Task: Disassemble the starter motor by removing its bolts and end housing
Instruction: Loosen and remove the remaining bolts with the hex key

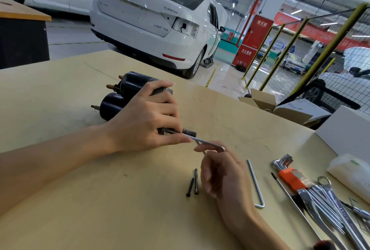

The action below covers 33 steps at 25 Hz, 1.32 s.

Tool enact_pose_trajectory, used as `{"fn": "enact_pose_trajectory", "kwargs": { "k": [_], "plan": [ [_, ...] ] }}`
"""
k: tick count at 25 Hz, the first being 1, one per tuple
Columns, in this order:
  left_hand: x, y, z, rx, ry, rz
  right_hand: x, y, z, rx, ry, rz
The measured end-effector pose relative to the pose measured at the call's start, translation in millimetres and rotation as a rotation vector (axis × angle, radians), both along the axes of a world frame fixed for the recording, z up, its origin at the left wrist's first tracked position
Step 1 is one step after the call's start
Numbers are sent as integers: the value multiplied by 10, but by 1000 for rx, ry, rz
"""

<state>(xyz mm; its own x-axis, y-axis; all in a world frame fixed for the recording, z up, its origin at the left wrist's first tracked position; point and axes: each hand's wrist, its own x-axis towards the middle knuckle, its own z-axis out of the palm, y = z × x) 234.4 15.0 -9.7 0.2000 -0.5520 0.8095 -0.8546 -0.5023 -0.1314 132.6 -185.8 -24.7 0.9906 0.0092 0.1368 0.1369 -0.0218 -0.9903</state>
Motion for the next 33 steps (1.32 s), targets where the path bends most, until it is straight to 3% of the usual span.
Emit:
{"fn": "enact_pose_trajectory", "kwargs": {
  "k": [7,16,25,33],
  "plan": [
    [3,-13,-16,-22,-5,11,97,-82,33,86,116,-134],
    [-37,6,8,16,16,21,57,-50,63,181,116,55],
    [-34,-5,7,-5,-2,8,47,-33,41,70,53,4],
    [-23,-6,3,-14,-3,17,91,-43,62,100,139,-26]
  ]
}}
